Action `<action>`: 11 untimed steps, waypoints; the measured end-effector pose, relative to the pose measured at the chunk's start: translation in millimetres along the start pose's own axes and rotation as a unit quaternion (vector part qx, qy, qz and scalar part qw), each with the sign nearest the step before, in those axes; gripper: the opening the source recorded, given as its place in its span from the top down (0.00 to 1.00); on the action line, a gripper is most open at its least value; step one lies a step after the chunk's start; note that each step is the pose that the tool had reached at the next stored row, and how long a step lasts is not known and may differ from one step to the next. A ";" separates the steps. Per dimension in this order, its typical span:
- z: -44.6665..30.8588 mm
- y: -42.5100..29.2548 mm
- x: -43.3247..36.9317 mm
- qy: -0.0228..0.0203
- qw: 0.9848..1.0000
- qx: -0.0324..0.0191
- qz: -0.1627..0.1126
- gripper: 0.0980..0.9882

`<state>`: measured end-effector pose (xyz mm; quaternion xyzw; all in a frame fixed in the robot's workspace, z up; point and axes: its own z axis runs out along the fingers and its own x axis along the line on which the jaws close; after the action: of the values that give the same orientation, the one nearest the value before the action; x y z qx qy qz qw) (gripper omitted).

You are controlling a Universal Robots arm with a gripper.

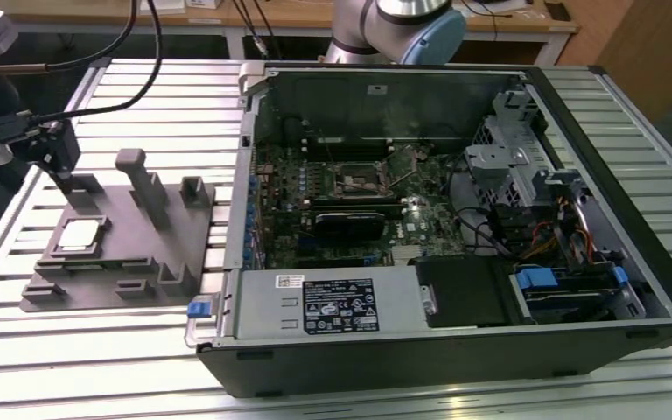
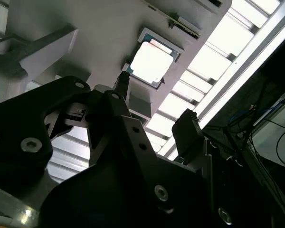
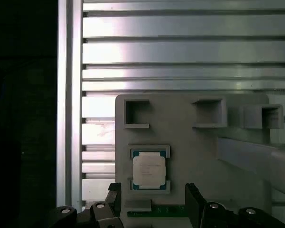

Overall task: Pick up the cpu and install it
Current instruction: 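Pick up the cpu and move it towards the insertion slot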

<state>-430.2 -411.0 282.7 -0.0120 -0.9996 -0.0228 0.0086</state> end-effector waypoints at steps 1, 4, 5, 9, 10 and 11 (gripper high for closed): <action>-1.0 0.1 0.0 0.000 1.000 0.000 0.000 0.38; -4.1 0.2 0.1 0.000 1.000 0.000 0.000 0.38; -5.1 0.2 0.1 0.000 1.000 0.000 0.000 0.38; -9.0 0.4 0.2 0.000 1.000 0.000 0.000 0.38; -10.1 0.5 0.2 0.000 1.000 0.000 0.000 0.38; -11.2 0.5 0.2 0.000 1.000 0.000 0.000 0.38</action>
<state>-430.2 -411.0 293.9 -0.0120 -0.9996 -0.0228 0.0087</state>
